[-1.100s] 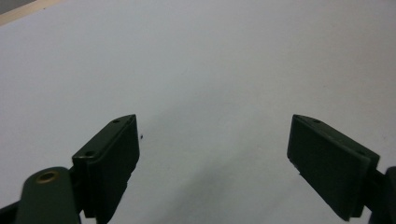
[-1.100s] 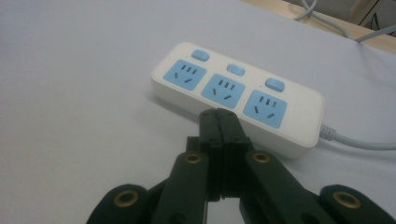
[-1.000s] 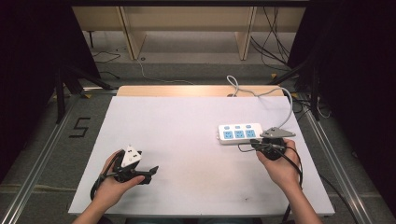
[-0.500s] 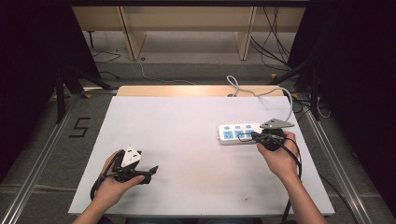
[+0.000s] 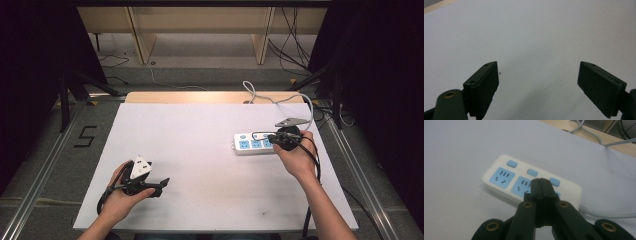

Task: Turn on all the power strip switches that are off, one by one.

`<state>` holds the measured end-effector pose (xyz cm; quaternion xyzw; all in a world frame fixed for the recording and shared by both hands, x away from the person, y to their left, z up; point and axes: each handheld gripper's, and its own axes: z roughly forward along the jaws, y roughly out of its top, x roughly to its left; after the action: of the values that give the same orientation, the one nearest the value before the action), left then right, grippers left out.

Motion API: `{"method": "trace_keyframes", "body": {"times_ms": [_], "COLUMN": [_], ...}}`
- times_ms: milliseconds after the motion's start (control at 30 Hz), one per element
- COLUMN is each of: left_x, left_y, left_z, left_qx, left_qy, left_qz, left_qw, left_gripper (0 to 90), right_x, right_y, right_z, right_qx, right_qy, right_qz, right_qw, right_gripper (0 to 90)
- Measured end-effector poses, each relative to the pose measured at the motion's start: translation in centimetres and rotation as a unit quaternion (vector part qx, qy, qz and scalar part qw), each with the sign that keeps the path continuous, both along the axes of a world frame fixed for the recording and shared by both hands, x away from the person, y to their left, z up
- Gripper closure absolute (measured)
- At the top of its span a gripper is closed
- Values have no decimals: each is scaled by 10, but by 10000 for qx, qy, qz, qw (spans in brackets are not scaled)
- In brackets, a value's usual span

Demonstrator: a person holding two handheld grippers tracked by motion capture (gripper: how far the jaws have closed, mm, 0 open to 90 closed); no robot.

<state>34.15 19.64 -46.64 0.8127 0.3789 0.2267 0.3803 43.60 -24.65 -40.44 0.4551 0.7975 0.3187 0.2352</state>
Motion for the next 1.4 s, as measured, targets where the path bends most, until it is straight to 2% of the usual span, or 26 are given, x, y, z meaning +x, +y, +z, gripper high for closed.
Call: {"method": "trace_keyframes", "body": {"times_ms": [267, 667, 1400], "left_x": [0, 0, 1], "left_y": [0, 0, 0], "left_z": [0, 0, 0], "left_qx": [3, -4, -8], "left_qy": [5, 0, -1], "left_qz": [0, 7, 3], "left_qw": [10000, 10000, 10000], "left_gripper": [171, 172, 172], "right_x": [12, 32, 53], "right_y": [1, 6, 7], "right_z": [3, 4, 1], "right_qx": [-90, -178, -305], "right_qy": [87, 334, 615], "right_qz": [-64, -79, -212], "right_qw": [9999, 9993, 9974], "right_gripper": [900, 900, 900]}}
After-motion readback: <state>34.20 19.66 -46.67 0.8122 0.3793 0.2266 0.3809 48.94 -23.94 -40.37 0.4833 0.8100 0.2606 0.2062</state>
